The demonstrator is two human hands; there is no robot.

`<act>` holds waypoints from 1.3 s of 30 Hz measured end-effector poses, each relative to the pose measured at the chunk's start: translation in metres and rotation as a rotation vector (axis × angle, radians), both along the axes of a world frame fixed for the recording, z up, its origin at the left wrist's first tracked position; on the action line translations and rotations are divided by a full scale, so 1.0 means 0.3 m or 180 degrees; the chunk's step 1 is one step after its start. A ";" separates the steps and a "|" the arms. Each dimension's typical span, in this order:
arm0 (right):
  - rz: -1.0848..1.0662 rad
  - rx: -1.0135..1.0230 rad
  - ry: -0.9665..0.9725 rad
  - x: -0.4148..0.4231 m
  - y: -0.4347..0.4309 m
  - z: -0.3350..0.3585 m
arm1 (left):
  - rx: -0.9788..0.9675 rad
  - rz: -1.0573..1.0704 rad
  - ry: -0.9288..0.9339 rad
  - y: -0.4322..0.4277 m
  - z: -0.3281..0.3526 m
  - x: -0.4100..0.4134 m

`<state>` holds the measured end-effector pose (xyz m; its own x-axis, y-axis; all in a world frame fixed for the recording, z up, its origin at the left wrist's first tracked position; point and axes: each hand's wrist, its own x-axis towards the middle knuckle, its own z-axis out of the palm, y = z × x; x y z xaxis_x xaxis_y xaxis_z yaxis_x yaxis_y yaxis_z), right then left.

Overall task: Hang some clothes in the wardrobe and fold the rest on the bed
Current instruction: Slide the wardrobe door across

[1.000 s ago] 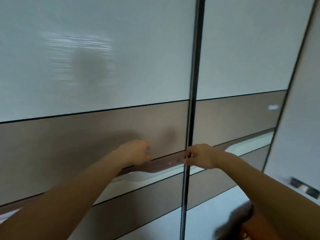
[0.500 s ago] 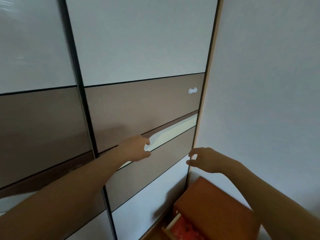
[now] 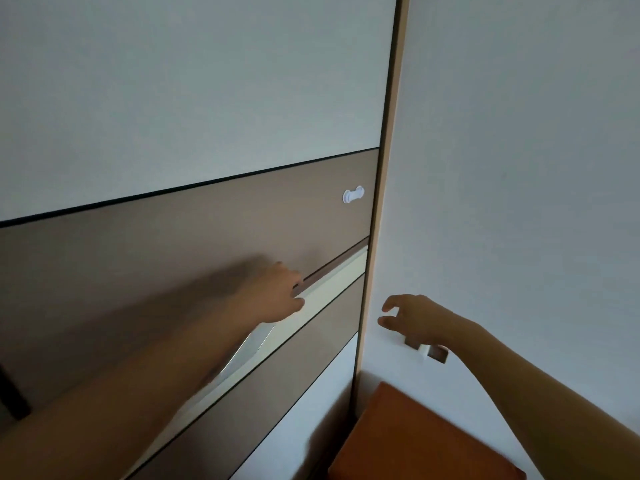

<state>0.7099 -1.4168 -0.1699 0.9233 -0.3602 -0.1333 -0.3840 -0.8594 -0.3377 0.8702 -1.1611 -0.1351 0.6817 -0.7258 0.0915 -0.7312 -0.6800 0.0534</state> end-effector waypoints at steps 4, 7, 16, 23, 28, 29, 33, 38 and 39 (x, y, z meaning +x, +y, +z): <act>0.0025 -0.0131 -0.0133 0.153 -0.081 0.044 | -0.0141 -0.0154 -0.0188 -0.105 0.072 0.096; -0.0034 -0.0151 -0.0325 0.286 -0.151 0.100 | -0.0279 -0.0286 -0.0479 -0.192 0.133 0.147; 0.0041 -0.0222 -0.1082 0.744 -0.350 0.262 | -0.0235 -0.0360 -0.1694 -0.438 0.290 0.318; 0.0334 0.0246 -0.1560 0.979 -0.450 0.272 | 0.0456 -0.0078 -0.2482 -0.533 0.283 0.408; 0.0522 0.0230 -0.1785 1.020 -0.508 0.244 | 0.1009 0.0012 -0.3062 -0.513 0.263 0.422; 0.0569 0.0218 -0.1801 1.021 -0.509 0.242 | 0.1026 0.0009 -0.3134 -0.510 0.259 0.427; 0.0685 0.0095 -0.1811 1.017 -0.489 0.241 | 0.0960 0.0050 -0.3212 -0.481 0.250 0.425; 0.0765 0.0139 -0.1717 0.983 -0.414 0.245 | 0.0938 0.0054 -0.3155 -0.402 0.252 0.383; 0.0782 0.0157 -0.1697 0.973 -0.394 0.245 | 0.0954 0.0069 -0.3141 -0.380 0.254 0.372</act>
